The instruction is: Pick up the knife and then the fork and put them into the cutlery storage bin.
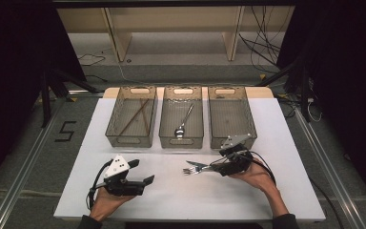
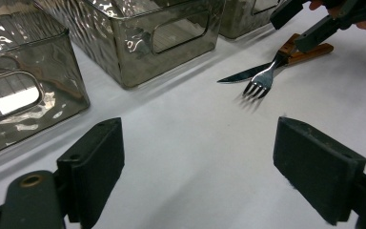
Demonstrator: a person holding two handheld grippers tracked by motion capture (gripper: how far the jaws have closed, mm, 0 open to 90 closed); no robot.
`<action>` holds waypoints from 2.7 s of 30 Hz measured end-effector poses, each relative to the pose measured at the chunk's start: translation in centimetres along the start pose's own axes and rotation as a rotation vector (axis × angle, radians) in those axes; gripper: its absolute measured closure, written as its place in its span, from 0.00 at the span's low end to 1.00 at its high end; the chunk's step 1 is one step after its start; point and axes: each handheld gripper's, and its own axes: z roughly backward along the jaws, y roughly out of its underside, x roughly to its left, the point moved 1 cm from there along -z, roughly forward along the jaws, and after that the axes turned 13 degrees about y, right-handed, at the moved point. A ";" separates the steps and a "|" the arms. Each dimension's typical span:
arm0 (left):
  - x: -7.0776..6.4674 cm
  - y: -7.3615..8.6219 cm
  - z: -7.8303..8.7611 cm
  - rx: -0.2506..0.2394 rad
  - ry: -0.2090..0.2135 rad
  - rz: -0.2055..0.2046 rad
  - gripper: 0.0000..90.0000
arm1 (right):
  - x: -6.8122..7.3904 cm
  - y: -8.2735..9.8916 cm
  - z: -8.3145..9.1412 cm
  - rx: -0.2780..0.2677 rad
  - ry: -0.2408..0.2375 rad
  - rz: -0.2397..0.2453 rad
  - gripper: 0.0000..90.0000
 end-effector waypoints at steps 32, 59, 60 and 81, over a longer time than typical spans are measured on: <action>-0.2 0.3 -0.2 0.016 0.001 -0.005 0.19 | 1.2 -0.6 -1.9 0.087 -0.014 0.153 0.64; -0.3 0.3 -0.3 0.029 0.010 -0.009 0.20 | 1.1 -0.8 -1.5 0.044 -0.013 0.199 0.86; -0.3 0.3 -0.3 0.029 0.011 -0.009 0.20 | 1.2 -0.8 -1.4 0.044 -0.013 0.201 0.86; 0.2 0.3 0.3 -0.027 -0.002 0.009 0.20 | 1.3 -2.5 2.1 -0.070 0.030 0.125 0.87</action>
